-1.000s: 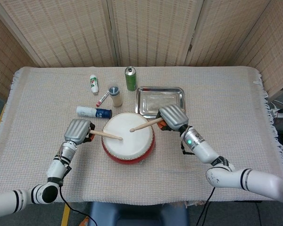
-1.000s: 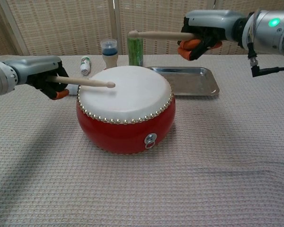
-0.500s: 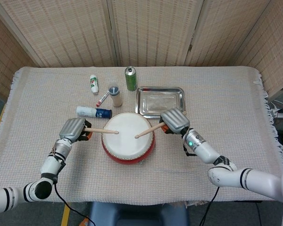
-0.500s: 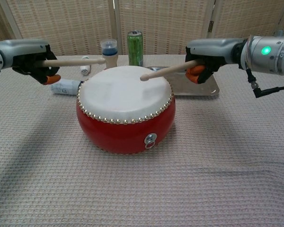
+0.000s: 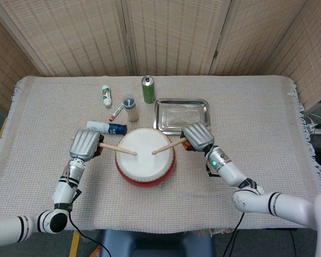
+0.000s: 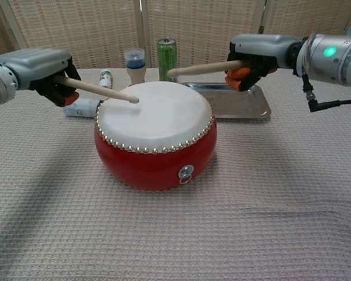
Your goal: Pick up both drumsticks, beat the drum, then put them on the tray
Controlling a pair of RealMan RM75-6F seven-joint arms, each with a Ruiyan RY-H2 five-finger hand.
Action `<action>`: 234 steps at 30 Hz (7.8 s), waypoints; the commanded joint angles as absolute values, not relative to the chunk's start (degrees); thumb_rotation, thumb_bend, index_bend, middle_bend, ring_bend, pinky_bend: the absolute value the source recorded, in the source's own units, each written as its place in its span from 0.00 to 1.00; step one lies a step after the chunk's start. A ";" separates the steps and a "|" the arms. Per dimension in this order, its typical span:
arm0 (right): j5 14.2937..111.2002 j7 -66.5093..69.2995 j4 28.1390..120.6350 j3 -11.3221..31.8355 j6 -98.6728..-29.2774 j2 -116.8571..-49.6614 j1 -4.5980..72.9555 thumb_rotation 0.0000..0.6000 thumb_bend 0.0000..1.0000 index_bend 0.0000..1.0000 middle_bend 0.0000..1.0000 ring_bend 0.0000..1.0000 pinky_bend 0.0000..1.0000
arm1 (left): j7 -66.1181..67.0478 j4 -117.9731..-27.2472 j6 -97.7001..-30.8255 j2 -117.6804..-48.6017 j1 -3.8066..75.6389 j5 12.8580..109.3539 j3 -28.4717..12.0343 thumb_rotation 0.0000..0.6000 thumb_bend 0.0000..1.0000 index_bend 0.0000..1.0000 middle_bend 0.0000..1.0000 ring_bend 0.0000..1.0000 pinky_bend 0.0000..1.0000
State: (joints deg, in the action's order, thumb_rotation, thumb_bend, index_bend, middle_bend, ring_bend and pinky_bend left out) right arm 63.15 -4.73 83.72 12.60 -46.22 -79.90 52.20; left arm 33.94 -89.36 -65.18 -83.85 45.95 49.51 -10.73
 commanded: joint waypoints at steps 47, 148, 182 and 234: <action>56.84 -18.13 77.65 7.05 -40.86 -82.44 53.57 1.00 0.65 1.00 1.00 1.00 1.00 | 28.61 -96.80 -69.77 -79.28 42.63 53.72 -15.58 1.00 0.66 0.98 1.00 1.00 1.00; 27.43 -12.16 104.71 14.43 -36.60 -62.61 64.38 0.94 0.12 0.29 0.32 0.49 0.79 | 42.61 -98.76 -69.49 -83.34 46.27 51.27 -16.04 1.00 0.62 0.93 1.00 0.99 1.00; 22.51 -12.78 95.26 14.86 -46.23 -82.80 73.91 0.90 0.17 0.46 0.48 0.84 1.00 | 53.73 -98.93 -74.41 -89.87 53.36 41.08 -17.53 1.00 0.62 0.93 1.00 0.98 1.00; 36.98 -4.33 91.66 19.70 -46.62 -88.43 65.62 1.00 0.46 1.00 0.92 1.00 1.00 | 53.15 -100.45 -74.99 -89.36 54.27 43.49 -15.27 1.00 0.32 0.16 0.31 0.33 0.56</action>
